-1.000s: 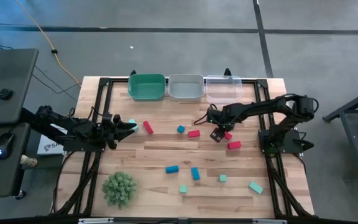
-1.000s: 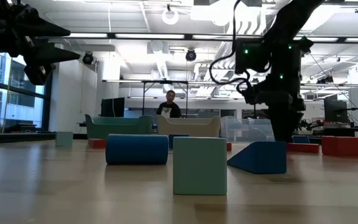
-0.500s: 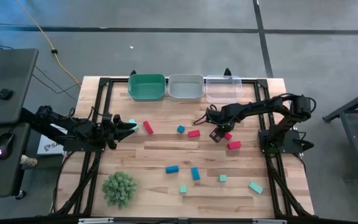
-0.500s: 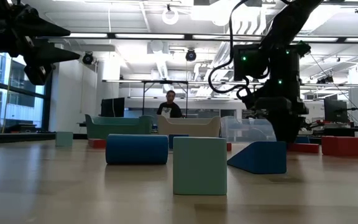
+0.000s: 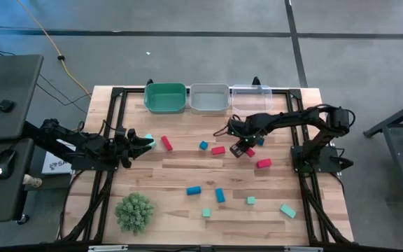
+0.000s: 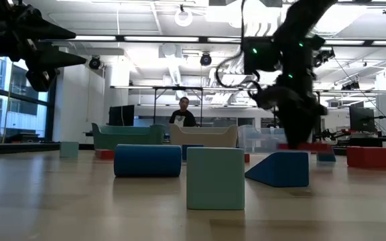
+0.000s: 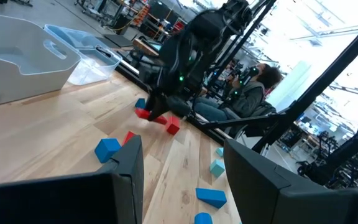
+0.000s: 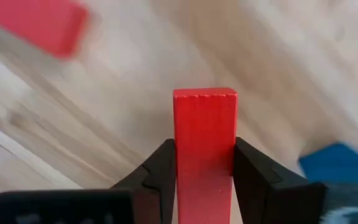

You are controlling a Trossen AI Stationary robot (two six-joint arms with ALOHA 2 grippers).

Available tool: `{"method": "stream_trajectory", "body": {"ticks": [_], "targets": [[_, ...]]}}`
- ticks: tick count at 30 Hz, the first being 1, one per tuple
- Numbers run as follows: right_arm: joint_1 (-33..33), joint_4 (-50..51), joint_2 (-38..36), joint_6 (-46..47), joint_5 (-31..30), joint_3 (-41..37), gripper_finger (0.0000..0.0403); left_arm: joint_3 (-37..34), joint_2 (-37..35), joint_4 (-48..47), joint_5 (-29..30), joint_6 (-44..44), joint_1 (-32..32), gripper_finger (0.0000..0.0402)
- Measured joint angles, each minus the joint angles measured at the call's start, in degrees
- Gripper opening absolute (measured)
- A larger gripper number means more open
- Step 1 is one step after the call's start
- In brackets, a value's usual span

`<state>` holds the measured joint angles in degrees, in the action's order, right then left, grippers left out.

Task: Sort & place blocks by color
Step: Put the orange block into the transparent bin

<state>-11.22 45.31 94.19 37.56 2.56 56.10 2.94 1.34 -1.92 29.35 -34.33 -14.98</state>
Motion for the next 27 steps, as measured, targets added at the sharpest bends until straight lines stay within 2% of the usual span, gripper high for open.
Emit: {"method": "stream_trajectory", "body": {"ticks": [16,27], "targets": [[-3.21,1.82,-0.11,-3.32,-14.15,19.6,0.0104,0.02,0.01,-0.91,-0.16,0.0,0.0,0.0147],[-10.03,3.61,-0.13,-17.17,-23.34,28.33,0.0105,0.02,0.01,-0.91,-0.27,-0.02,-0.02,0.0147]]}}
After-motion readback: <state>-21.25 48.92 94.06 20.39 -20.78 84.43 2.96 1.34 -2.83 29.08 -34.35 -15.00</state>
